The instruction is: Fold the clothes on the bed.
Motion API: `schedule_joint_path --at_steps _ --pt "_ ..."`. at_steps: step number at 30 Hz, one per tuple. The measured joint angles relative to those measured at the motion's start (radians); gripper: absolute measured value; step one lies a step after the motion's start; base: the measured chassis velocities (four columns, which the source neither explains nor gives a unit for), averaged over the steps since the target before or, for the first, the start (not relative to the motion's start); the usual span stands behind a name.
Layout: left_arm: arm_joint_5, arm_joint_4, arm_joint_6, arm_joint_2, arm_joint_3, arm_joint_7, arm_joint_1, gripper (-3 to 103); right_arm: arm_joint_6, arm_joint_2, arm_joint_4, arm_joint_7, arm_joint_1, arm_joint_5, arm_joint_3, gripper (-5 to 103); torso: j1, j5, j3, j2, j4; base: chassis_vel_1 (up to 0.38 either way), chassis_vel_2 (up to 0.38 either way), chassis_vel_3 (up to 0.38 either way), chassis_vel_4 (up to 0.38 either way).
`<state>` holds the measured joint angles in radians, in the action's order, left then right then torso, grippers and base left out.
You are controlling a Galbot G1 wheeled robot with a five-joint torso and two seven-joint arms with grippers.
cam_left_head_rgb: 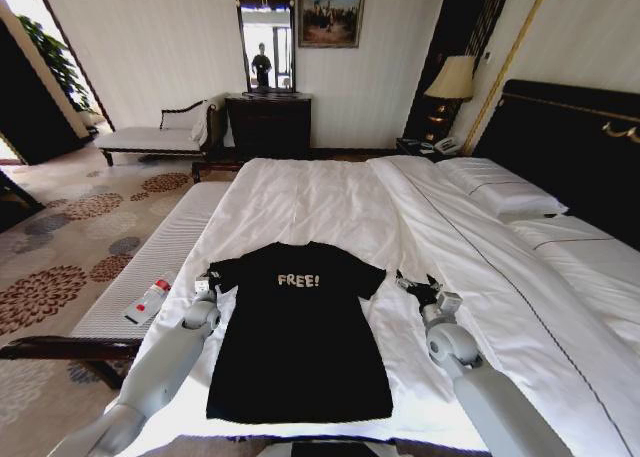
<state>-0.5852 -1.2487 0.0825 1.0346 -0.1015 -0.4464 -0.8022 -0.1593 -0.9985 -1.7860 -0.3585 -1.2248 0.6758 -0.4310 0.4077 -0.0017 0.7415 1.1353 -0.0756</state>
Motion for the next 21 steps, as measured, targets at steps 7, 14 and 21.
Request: schedule_joint_path --at_steps 7,14,21 --pt "-0.051 -0.039 0.048 -0.009 -0.012 -0.005 -0.037 12 -0.009 -0.002 -0.014 -0.005 -0.014 0.001 0.001 100 0.000 -0.0001 0.000 0.000 -0.0004 0.000 0.000 0.000 0.000" --pt "0.017 -0.143 0.024 -0.062 -0.085 0.017 -0.155 40 -0.012 0.018 -0.033 -0.010 -0.037 0.020 -0.018 100 0.000 -0.0001 0.000 0.000 0.0001 0.000 0.000 0.000 0.000" --pt "0.094 -0.346 -0.016 -0.110 -0.228 0.015 -0.330 67 -0.019 0.030 -0.029 -0.001 -0.041 0.116 -0.037 100 0.000 0.0000 0.000 0.000 -0.0005 0.000 0.000 0.000 0.000"
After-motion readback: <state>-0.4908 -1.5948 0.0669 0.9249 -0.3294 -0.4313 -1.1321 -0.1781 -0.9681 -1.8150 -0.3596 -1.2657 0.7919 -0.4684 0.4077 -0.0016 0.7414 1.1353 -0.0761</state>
